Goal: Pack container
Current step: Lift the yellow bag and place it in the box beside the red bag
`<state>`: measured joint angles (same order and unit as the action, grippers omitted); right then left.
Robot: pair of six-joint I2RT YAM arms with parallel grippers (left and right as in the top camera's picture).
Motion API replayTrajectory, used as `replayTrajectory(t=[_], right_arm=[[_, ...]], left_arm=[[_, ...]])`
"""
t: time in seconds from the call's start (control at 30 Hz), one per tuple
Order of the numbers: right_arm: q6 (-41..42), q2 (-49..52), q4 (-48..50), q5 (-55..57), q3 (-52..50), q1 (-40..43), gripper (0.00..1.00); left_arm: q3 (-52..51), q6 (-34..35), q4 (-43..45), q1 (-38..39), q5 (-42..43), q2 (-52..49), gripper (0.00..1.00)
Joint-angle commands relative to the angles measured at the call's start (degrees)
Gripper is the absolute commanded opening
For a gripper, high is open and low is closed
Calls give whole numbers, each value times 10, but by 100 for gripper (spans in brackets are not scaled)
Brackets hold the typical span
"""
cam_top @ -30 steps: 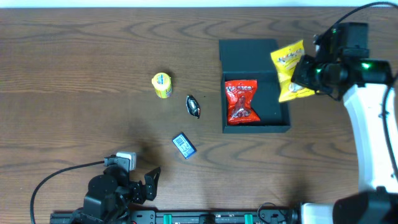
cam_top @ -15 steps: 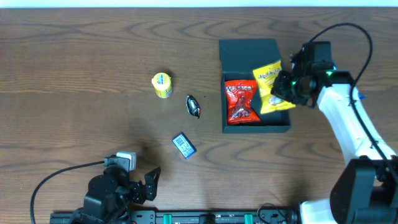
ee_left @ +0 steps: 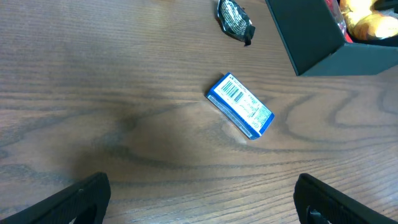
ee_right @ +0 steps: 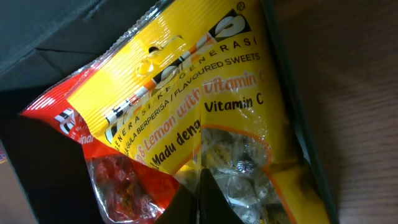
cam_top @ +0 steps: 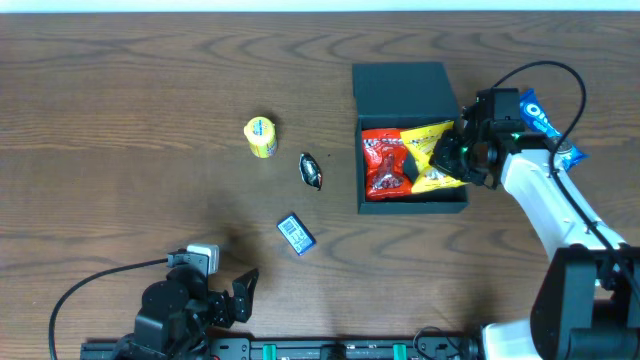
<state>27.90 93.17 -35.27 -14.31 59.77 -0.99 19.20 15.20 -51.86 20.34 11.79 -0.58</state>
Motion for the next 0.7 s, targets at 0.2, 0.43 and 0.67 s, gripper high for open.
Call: replayTrajectory(t=[0.2,0.43,0.67], right_arm=[[8,2,23,9,-2,-5,1],[8,2,23,23,-2,-5,1],[8,2,23,20,-2,-5,98]], left_arm=[[-5,1,0,-2,-4,4,95],[-5,1,0,-2,-4,4,95],[-5,1,0,-2,-4,4,95]])
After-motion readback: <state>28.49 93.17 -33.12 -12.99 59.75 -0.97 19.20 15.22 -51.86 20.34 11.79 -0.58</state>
